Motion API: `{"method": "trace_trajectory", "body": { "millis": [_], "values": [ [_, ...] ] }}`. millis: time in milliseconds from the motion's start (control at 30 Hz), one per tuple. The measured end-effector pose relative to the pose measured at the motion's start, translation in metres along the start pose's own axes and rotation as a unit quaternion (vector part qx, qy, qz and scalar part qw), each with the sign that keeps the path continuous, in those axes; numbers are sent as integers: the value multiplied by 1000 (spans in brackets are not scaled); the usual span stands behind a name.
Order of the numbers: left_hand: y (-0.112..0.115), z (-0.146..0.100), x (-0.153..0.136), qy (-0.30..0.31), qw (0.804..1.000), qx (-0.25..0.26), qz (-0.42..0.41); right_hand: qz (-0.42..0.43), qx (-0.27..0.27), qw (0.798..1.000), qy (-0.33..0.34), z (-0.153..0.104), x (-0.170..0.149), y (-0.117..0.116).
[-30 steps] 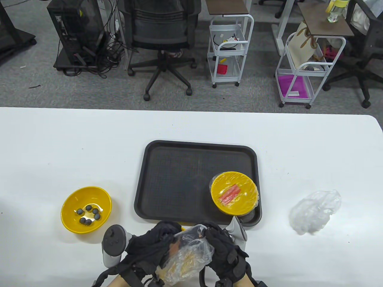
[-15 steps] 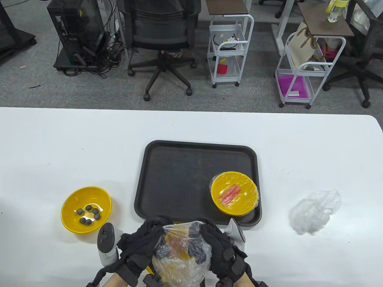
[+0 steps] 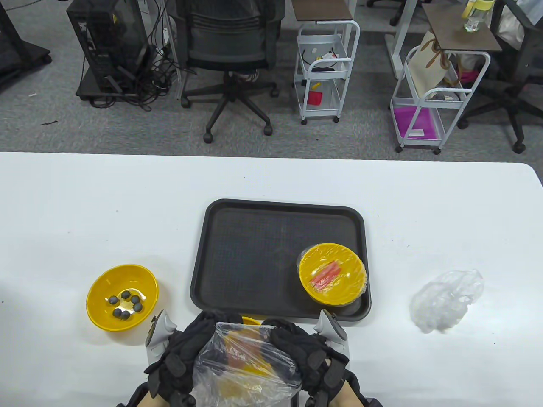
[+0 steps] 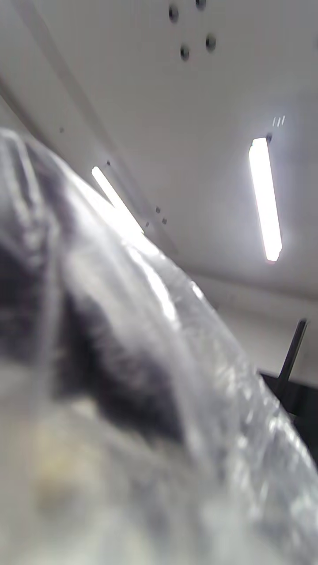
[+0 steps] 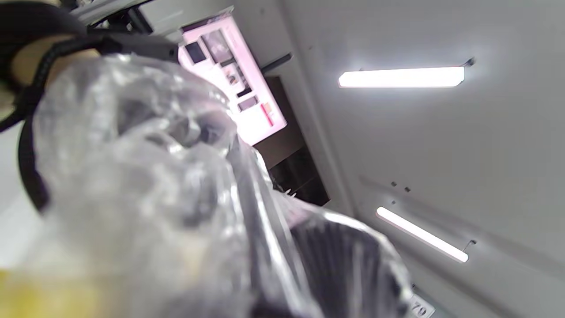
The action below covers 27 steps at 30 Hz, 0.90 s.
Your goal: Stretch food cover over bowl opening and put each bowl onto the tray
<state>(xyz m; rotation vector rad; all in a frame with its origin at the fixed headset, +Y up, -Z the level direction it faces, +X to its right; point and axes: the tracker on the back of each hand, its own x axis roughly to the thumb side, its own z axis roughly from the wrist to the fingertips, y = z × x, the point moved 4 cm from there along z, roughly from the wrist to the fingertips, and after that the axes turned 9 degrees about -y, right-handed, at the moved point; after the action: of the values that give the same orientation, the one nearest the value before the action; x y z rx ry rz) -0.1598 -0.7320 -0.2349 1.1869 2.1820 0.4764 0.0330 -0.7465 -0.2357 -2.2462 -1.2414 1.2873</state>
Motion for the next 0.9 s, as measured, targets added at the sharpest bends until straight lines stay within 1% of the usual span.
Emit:
{"method": "trace_trajectory", "body": {
  "millis": [33,100,167,200,233,267,300,333,400,433,467,500,600,633,667,700,733,767,833,867,900],
  "values": [
    [-4,-6,-1,-12,999,19,26,-4,-14,1000,-17,-2,-2,4],
    [-10,-17,-1,-37,994,64,84,-11,-44,999,-29,-5,-5,11],
    [-13,-27,4,-45,981,114,147,-30,-78,996,-40,-5,-6,16],
    [-14,-32,7,-55,969,149,187,-53,-103,992,-42,-6,-7,19],
    [-14,-38,11,-60,951,193,234,-80,-133,987,-43,-7,-6,22],
    [-12,-44,15,-66,927,235,283,-109,-162,980,-40,-8,-4,24],
    [-10,-48,18,-71,900,275,332,-128,-183,974,-39,-9,-4,25],
    [-6,-49,19,-78,871,306,376,-164,-217,962,-36,-10,-3,27],
    [3,-48,19,-85,845,315,423,-211,-271,939,-27,-14,-1,30],
    [7,-46,19,-98,829,326,444,-231,-304,924,-14,-17,2,30],
    [9,-43,19,-110,819,330,457,-248,-327,912,-2,-20,3,30],
    [10,-39,17,-129,806,333,472,-272,-354,895,8,-23,4,29],
    [11,-31,13,-179,773,343,502,-340,-408,847,33,-29,6,25],
    [10,-28,10,-197,765,345,508,-369,-422,827,43,-30,8,23],
    [9,-25,8,-215,753,347,516,-395,-429,811,50,-30,9,20],
    [8,-23,7,-227,744,350,522,-412,-433,800,54,-30,11,19],
    [7,-20,6,-245,731,355,529,-427,-438,789,57,-29,12,19],
    [6,-17,5,-255,721,358,536,-431,-444,784,53,-28,11,20],
    [2,-11,5,-277,685,365,566,-433,-449,781,43,-25,9,25],
    [0,-8,3,-285,677,363,574,-434,-450,779,40,-25,8,26],
    [-5,-5,0,-312,664,356,579,-435,-453,777,35,-23,8,27]
  ]
}}
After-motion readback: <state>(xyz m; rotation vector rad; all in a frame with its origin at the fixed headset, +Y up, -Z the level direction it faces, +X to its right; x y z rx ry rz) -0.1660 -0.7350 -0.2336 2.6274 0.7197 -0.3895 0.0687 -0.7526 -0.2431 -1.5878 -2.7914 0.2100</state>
